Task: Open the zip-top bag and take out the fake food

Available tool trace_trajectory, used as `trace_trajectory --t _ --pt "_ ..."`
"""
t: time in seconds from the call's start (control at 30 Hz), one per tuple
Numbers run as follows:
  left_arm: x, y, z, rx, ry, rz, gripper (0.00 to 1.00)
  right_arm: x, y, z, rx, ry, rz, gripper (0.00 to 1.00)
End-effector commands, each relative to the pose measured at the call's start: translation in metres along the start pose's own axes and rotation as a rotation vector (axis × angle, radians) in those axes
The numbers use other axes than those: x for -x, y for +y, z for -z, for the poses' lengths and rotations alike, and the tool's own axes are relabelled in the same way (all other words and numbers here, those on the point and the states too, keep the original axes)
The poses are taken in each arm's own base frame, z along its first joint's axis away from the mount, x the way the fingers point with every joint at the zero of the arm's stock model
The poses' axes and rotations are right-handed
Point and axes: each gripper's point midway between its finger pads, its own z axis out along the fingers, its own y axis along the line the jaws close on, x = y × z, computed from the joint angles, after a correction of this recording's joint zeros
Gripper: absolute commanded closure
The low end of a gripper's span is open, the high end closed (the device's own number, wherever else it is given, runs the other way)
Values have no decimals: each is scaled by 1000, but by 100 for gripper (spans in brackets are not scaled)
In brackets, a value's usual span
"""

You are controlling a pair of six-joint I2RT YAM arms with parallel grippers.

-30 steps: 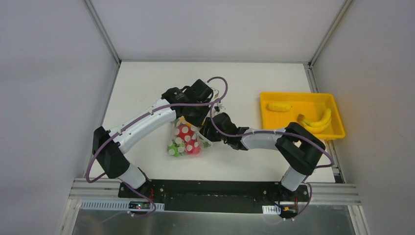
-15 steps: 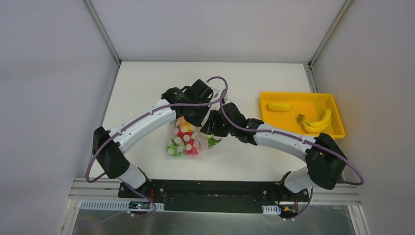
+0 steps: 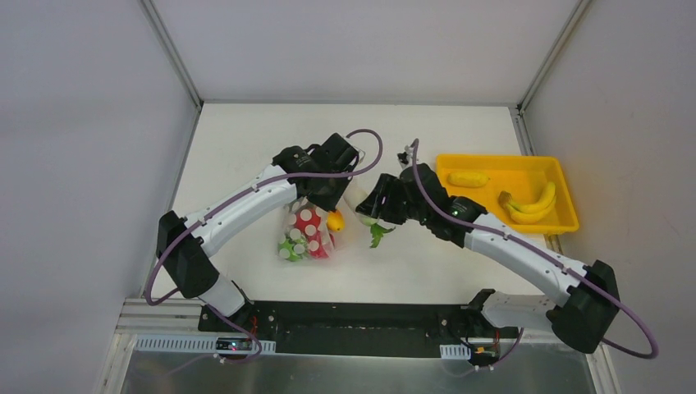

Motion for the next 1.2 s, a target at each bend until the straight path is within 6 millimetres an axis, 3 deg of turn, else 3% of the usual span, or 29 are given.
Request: trace_trajectory --t 0.0,0.13,0.2,0.47,0.63,0.93,1.03,1.17 --pt "5 7 5 47 -1 -20 100 3 -8 23 -7 -19 -34 70" --pt "5 11 4 68 2 -18 100 3 -26 40 -63 -19 -53 70" --pt "5 9 4 63 2 -17 100 9 -47 51 -146 -61 -70 72" --pt "5 5 5 34 4 -14 100 79 -149 113 -560 -485 -231 75" --pt "5 3 5 28 4 -13 100 108 -205 132 -731 -627 -370 74" --pt "5 3 5 23 4 -15 100 133 -295 132 -906 -779 -608 69" --pt "5 1 5 16 4 -15 100 138 -316 124 -930 -786 -685 68" --pt "5 0 6 10 4 -14 100 145 -334 107 -975 -765 -756 59"
